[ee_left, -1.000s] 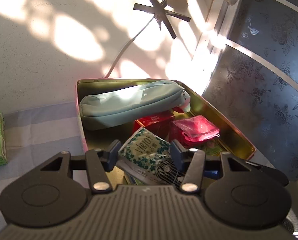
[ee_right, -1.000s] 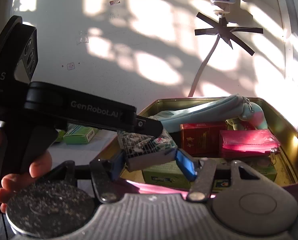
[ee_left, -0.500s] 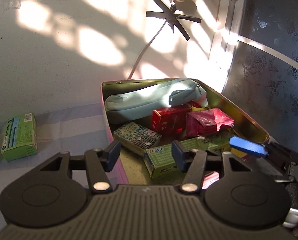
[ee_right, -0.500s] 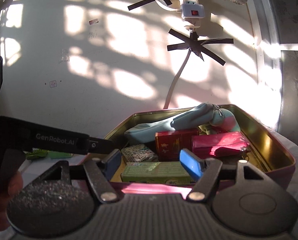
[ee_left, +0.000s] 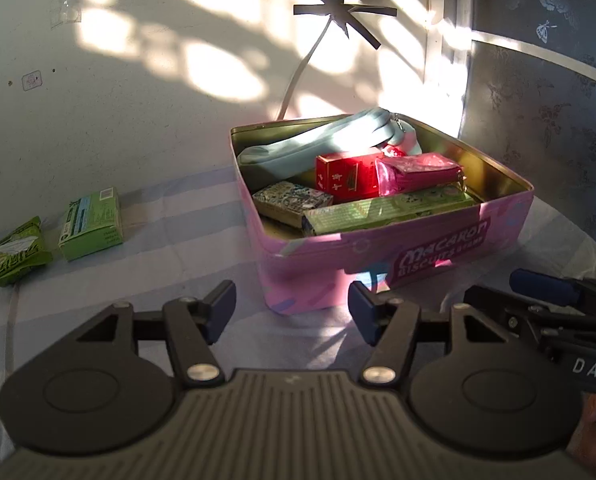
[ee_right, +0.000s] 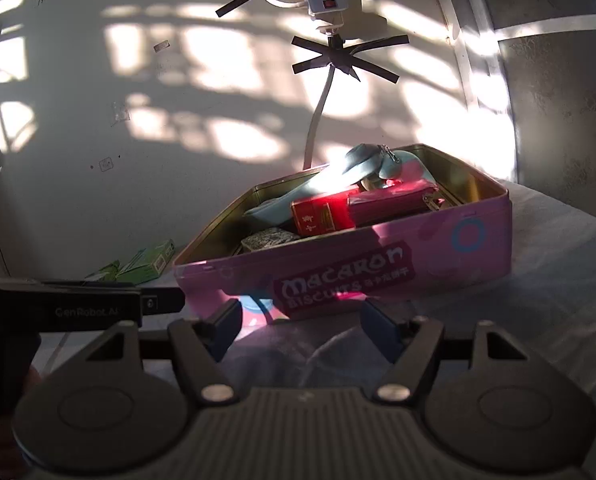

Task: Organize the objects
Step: 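Move the right tool back toward the green toothpaste box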

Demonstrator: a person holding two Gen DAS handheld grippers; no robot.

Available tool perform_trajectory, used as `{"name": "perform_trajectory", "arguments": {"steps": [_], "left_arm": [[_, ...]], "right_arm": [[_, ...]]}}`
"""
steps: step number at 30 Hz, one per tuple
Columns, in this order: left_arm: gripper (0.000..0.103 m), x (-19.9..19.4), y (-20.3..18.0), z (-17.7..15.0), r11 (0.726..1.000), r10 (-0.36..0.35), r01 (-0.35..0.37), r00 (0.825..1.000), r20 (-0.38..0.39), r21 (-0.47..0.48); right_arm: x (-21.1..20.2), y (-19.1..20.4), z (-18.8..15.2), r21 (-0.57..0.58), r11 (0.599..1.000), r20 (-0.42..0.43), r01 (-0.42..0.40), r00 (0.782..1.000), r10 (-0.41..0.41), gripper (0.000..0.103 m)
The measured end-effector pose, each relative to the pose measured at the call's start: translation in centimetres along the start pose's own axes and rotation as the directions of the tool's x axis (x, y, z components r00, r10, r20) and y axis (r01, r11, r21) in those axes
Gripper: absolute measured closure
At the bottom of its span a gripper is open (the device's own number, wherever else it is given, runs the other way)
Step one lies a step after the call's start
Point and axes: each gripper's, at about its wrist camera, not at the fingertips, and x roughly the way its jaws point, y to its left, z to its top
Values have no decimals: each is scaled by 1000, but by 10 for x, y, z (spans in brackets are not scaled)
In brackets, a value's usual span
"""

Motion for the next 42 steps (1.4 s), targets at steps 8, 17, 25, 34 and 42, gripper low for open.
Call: {"name": "perform_trajectory", "arguments": {"steps": [8,17,25,34,42], "left_arm": [[29,-1,11,-26,996,87,-87,996,-27,6],[25,3,23,-41,988,154,-153,988,-26,20],[23,9,29,-53,987,159,-158,987,-37,15],[22,9,33,-55,989,145,-145,989,-26,5],[21,9,34,-56,990,140,-140,990,-28,-4]], "right_arm": [[7,8,-14,39,999,-74,-21,997,23,36],[16,26,-23,3,1000,-122,-25,992,26,34],[26,33,-31,-8,1000,-151,-6,988,5,34],[31,36,-33,-35,999,-149,1,989,-6,28],[32,36,-33,-40,999,-150,2,989,-8,28]]}}
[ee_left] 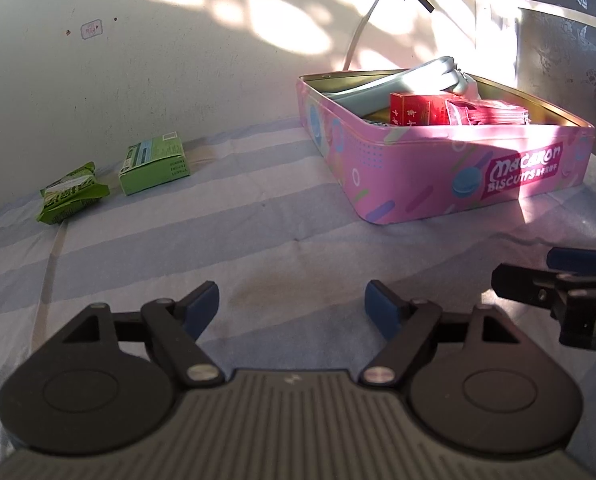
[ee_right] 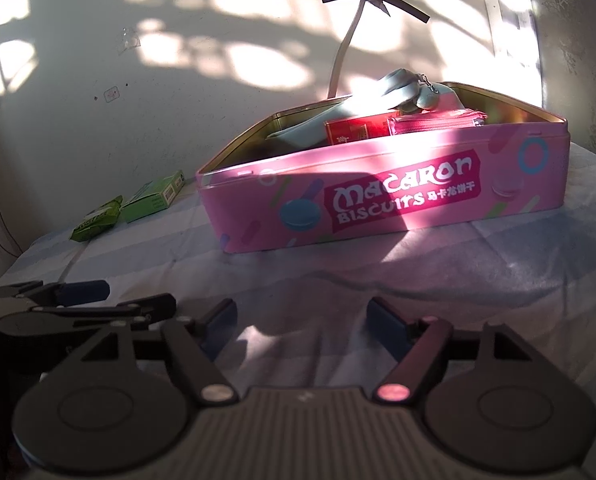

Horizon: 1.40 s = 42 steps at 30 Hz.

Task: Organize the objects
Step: 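Move the right tool back toward the green toothpaste box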

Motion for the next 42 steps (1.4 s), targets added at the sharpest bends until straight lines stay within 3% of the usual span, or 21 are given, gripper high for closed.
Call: {"name": "perform_trajectory", "arguments": {"steps": [23,31,42], "left_arm": [[13,1,9,1,1000,9,-9,1000,-13,-11],[9,-3,42,4,995,79,-79,997,-1,-65],[7,-3,106,4,973,202,-200,979,6,-119]], "right_arm": [[3,14,3,-24,1000,-7,-6,1000,6,28],[9,41,9,-92,995,-15,-41,999,39,28],[31,97,19,-214,968,-61,-131,991,121,29]]}}
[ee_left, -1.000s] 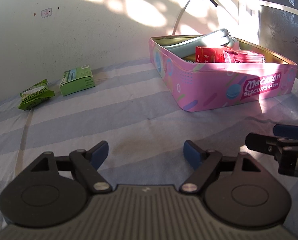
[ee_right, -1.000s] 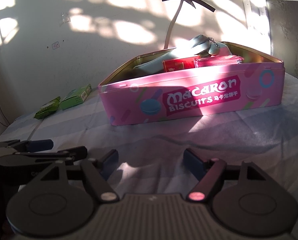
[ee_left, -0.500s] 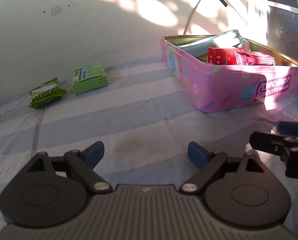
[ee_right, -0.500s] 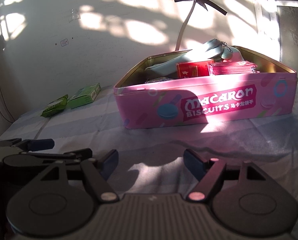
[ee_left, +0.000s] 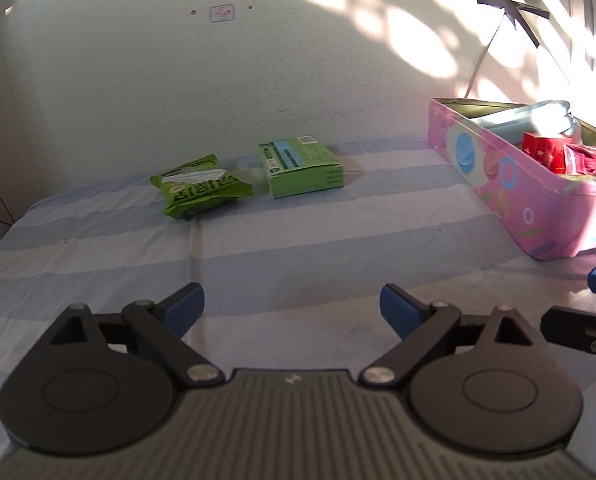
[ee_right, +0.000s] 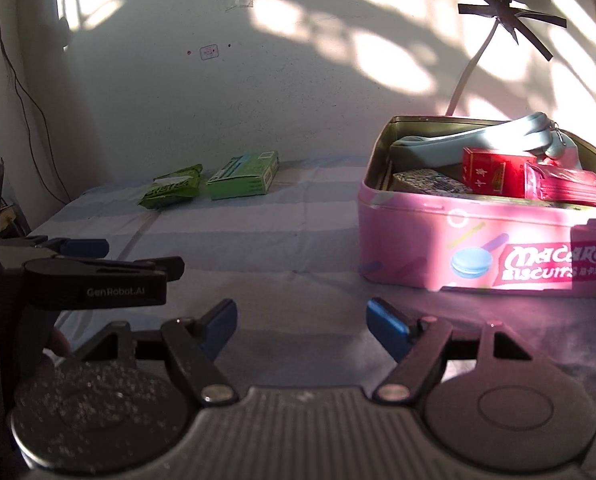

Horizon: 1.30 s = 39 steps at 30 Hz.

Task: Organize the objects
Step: 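Move the right tool back toward the green toothpaste box, then grasp the green toothpaste box with the right tool and lift it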

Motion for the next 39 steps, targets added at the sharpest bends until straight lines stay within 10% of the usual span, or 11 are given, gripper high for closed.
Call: {"name": "perform_trajectory", "arguments": {"steps": [13,26,30,39], "left_arm": [[6,26,105,-3,934,130,-146,989,-68,-326],[5,39,110,-6,925,59,-99,991,-119,-366],[5,41,107,-5,929,71,-110,990,-121,-354],[4,25,109,-2,937,28,-24,1000,6,-348]], "right_arm": [[69,72,45,-172,979,-43,-107,994,101,22],[213,81,122,-53,998,-75,-20,997,16,5],[237,86,124,-90,995,-131,52,989,-64,19],[138,70,68,-169,981,-145,-92,987,68,20]]}}
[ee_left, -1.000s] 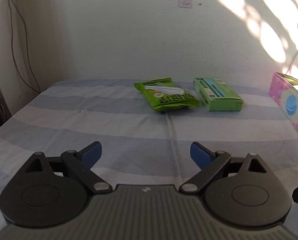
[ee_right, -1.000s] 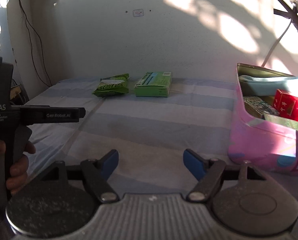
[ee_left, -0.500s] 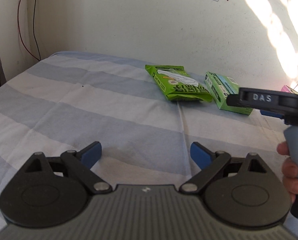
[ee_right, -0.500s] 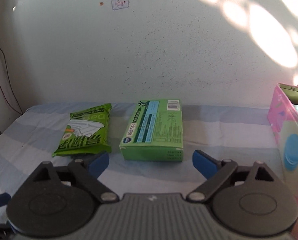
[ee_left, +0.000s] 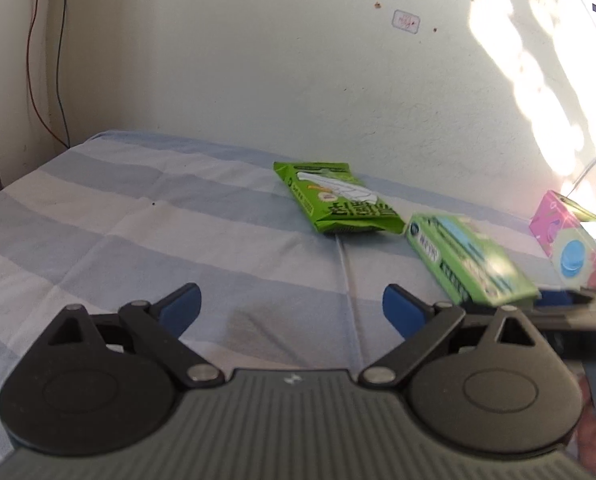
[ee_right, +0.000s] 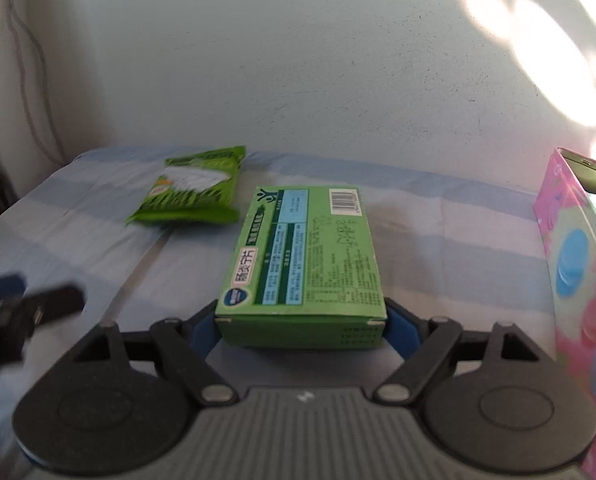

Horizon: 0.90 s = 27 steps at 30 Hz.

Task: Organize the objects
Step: 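Grasp the green toothpaste box with the right tool and lift it, then carry the green box with the right tool and set it in the tin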

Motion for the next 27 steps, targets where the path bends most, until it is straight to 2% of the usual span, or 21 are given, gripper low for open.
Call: {"name": "perform_trajectory", "arguments": {"steps": [3,6,8,10,11,12,13,14,16,19,23,24,25,26,27], "left_arm": [[4,-5,2,-1,993,-116,117,993,9,-32],[5,-13,-13,-5,961,-277,277,961,7,22],[5,-22,-36,-13,920,-374,373,927,-19,115],[5,-28,-58,-20,872,-456,462,887,-73,159],[5,-31,-71,-24,836,-510,523,852,-118,165],[5,-34,-82,-28,809,-544,563,826,-150,169],[5,-38,-94,-32,784,-569,595,803,-178,178],[5,-41,-105,-35,769,-579,610,791,-197,190],[5,-45,-124,-41,752,-584,625,779,-229,208],[5,-44,-144,-48,750,-580,632,770,-268,195],[7,-43,-146,-57,773,-549,608,783,-291,178],[10,-42,-145,-58,782,-541,603,784,-305,160],[18,-38,-144,-60,787,-537,600,781,-319,145],[22,-35,-143,-63,792,-532,598,775,-342,124],[24,-37,-143,-65,795,-529,592,784,-323,135]], "right_arm": [[-54,-10,-42,-77,991,-9,-105,994,105,19],[-108,-30,-83,-155,979,-3,-131,991,132,20],[-142,-44,-109,-192,979,28,-68,997,74,15],[-168,-60,-128,-183,983,61,29,998,-18,10],[-180,-69,-136,-156,984,81,84,994,-72,9],[-187,-77,-142,-125,985,94,122,989,-111,9],[-196,-85,-147,-71,984,106,166,982,-158,9],[-201,-93,-151,-26,983,113,184,977,-180,9],[-213,-109,-157,75,980,128,184,973,-192,10],[-223,-109,-162,100,986,155,134,977,-149,12],[-209,-91,-158,39,997,171,63,983,-69,14],[-203,-88,-155,31,998,166,51,984,-56,14],[-198,-86,-156,28,999,159,40,986,-43,16],[-193,-85,-154,31,999,149,30,988,-34,21],[-185,-84,-152,41,999,131,17,991,-23,26]]}}
